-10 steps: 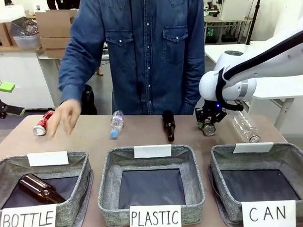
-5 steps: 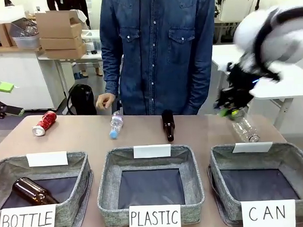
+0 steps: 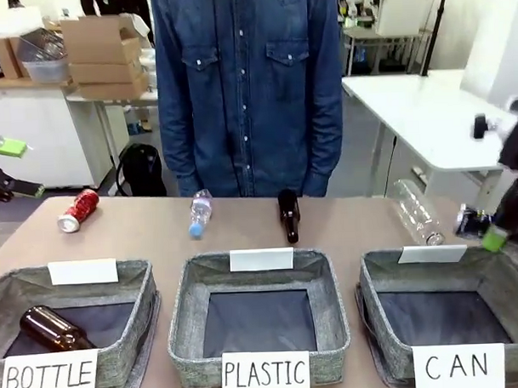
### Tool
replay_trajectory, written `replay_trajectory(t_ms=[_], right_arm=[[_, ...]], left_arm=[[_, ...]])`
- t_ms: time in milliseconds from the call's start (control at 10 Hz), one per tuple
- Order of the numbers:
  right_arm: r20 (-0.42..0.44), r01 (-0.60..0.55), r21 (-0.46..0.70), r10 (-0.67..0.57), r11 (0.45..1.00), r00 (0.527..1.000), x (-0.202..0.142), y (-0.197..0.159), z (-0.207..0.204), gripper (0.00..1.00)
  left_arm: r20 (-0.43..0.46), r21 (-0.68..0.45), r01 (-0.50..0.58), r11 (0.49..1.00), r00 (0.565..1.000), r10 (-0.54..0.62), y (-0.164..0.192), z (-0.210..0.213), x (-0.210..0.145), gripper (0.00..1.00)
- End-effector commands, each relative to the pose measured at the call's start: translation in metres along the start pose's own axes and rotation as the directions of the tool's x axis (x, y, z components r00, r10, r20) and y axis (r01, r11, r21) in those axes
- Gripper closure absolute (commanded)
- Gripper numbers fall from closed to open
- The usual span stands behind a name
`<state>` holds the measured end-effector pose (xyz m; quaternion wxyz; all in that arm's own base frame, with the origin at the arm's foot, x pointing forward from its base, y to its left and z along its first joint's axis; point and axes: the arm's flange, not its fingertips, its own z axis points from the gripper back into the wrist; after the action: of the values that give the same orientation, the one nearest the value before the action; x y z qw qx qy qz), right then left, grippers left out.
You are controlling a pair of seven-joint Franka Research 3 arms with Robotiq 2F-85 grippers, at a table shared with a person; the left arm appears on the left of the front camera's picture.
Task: Sort the can waste into the basket.
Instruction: Pick up the can waste from the table and place it in the right Fabric basket.
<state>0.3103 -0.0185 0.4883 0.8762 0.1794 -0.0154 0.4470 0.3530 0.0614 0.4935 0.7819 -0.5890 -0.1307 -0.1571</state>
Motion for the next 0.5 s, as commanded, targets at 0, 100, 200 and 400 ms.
replay_trajectory(t_ms=[0, 100, 200, 400], right_arm=[[0.021, -0.31, 0.105, 0.309, 0.945, 0.951, -0.018, 0.0069, -0.0052, 1.0], [0.019, -0.368, 0.092, 0.368, 0.925, 0.93, -0.0179, 0.0092, -0.0081, 1.0], [0.012, -0.386, 0.094, 0.387, 0.918, 0.922, -0.0155, 0.0083, -0.0094, 1.0], [0.016, -0.369, 0.099, 0.369, 0.924, 0.929, -0.0119, 0.004, -0.0074, 1.0]], left_arm=[[0.012, -0.021, 0.02, 1.0, 1.0, -0.02, -0.0006, -0.0008, 0.002, 0.0], [0.012, -0.021, 0.02, 1.0, 1.0, -0.02, -0.0006, -0.0008, 0.002, 0.0], [0.012, -0.021, 0.02, 1.0, 1.0, -0.02, -0.0006, -0.0008, 0.002, 0.0], [0.012, -0.021, 0.02, 1.0, 1.0, -0.02, -0.0006, -0.0008, 0.002, 0.0]])
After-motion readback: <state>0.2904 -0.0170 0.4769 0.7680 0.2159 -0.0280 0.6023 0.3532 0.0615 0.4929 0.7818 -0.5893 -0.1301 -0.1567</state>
